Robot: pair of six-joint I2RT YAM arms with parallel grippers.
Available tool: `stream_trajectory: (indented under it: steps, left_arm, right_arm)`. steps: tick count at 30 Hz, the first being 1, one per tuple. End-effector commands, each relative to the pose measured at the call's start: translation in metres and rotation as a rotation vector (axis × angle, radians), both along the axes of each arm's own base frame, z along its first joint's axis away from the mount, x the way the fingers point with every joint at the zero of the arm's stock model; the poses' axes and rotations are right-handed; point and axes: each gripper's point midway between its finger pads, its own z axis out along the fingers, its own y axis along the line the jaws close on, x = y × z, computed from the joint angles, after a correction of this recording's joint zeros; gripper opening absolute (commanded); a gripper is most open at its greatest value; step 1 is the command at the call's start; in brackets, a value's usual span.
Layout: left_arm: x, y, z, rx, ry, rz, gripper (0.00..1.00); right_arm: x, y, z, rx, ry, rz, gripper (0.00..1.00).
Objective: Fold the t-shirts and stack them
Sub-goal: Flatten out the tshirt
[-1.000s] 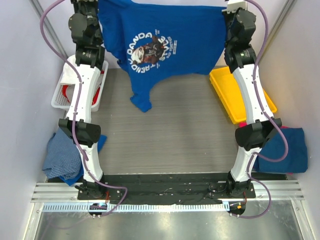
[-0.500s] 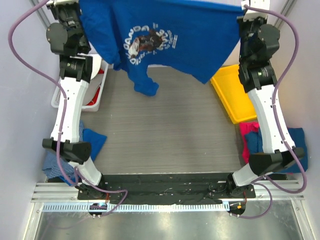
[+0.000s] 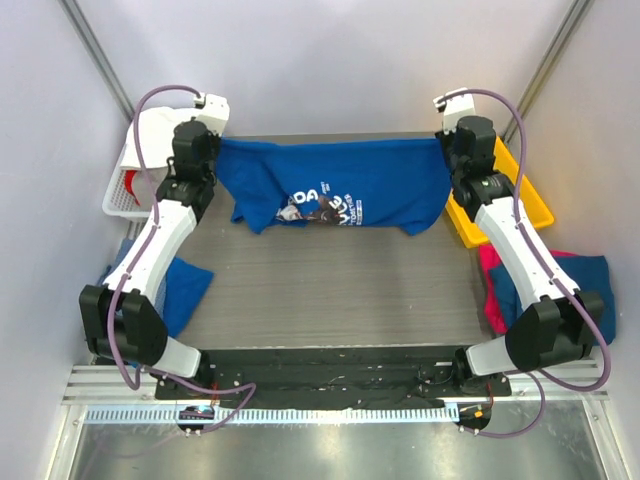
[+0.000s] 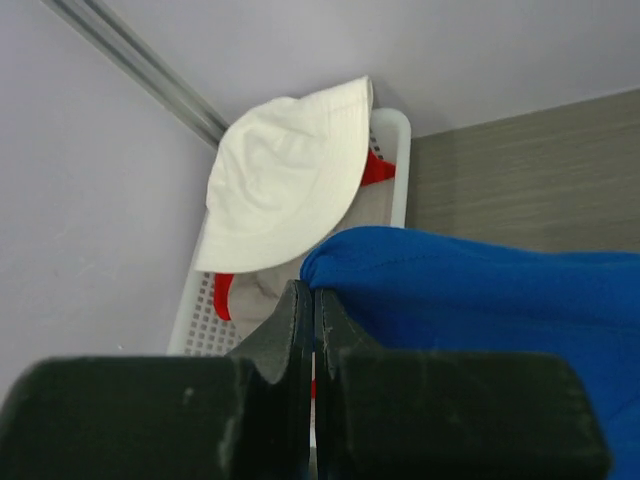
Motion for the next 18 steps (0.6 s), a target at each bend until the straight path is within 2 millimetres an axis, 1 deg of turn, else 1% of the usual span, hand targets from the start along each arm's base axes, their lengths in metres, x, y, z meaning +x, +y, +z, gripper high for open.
stream_trajectory:
  steps: [1,2,3,4,5,6,7,8,9,10,11,12,13,14,15,16,17,18]
  left_arm:
    - [0.017,0.012,0.079,-0.023,-0.179,0.051,0.0]
    - [0.028,0.015,0.078,-0.025,-0.166,0.065,0.0]
    - [0.033,0.017,0.114,-0.037,-0.231,0.076,0.0]
    - [0.058,0.017,0.099,-0.028,-0.199,0.088,0.0]
    - [0.07,0.019,0.105,-0.023,-0.207,0.095,0.0]
    - [0.07,0.023,0.152,-0.034,-0.29,0.115,0.0]
    - [0.104,0.02,0.124,-0.016,-0.232,0.121,0.0]
    - [0.112,0.02,0.135,-0.01,-0.248,0.125,0.0]
    - [0.106,0.022,0.183,-0.016,-0.344,0.129,0.0]
    - [0.109,0.022,0.193,-0.016,-0.377,0.134,0.0]
    - [0.121,0.02,0.189,-0.015,-0.388,0.133,0.0]
    - [0.11,0.022,0.217,-0.028,-0.471,0.135,0.0]
    - [0.107,0.023,0.223,-0.049,-0.5,0.142,0.0]
    - [0.076,0.028,0.26,-0.078,-0.581,0.138,0.0]
    - [0.083,0.026,0.249,-0.09,-0.594,0.128,0.0]
    - [0.068,0.022,0.264,-0.102,-0.645,0.095,0.0]
    - [0.046,0.023,0.279,-0.114,-0.703,0.077,0.0]
    - [0.031,0.021,0.29,-0.132,-0.741,0.057,0.0]
  right_arm:
    - [0.009,-0.015,0.074,0.024,-0.208,-0.066,0.01]
    - [0.015,-0.018,0.079,0.022,-0.218,-0.076,0.01]
    - [0.021,-0.02,0.085,0.02,-0.23,-0.086,0.01]
    - [0.039,-0.021,0.093,0.019,-0.244,-0.092,0.01]
    - [0.046,-0.027,0.1,0.007,-0.256,-0.107,0.01]
    - [0.056,-0.03,0.103,-0.001,-0.26,-0.12,0.01]
    - [0.071,-0.031,0.117,-0.009,-0.287,-0.131,0.01]
    - [0.08,-0.038,0.123,-0.022,-0.297,-0.149,0.01]
    - [0.086,-0.043,0.131,-0.024,-0.313,-0.164,0.01]
    - [0.085,-0.047,0.164,-0.014,-0.383,-0.178,0.01]
    - [0.099,-0.049,0.158,-0.015,-0.372,-0.187,0.01]
    - [0.099,-0.055,0.167,-0.008,-0.393,-0.201,0.01]
    - [0.095,-0.056,0.187,0.003,-0.44,-0.203,0.01]
    - [0.091,-0.056,0.197,0.014,-0.464,-0.196,0.01]
    - [0.086,-0.057,0.205,0.024,-0.485,-0.193,0.01]
    - [0.081,-0.055,0.213,0.031,-0.505,-0.182,0.01]
    - [0.069,-0.056,0.227,0.038,-0.535,-0.179,0.01]
    - [0.064,-0.054,0.232,0.05,-0.553,-0.175,0.01]
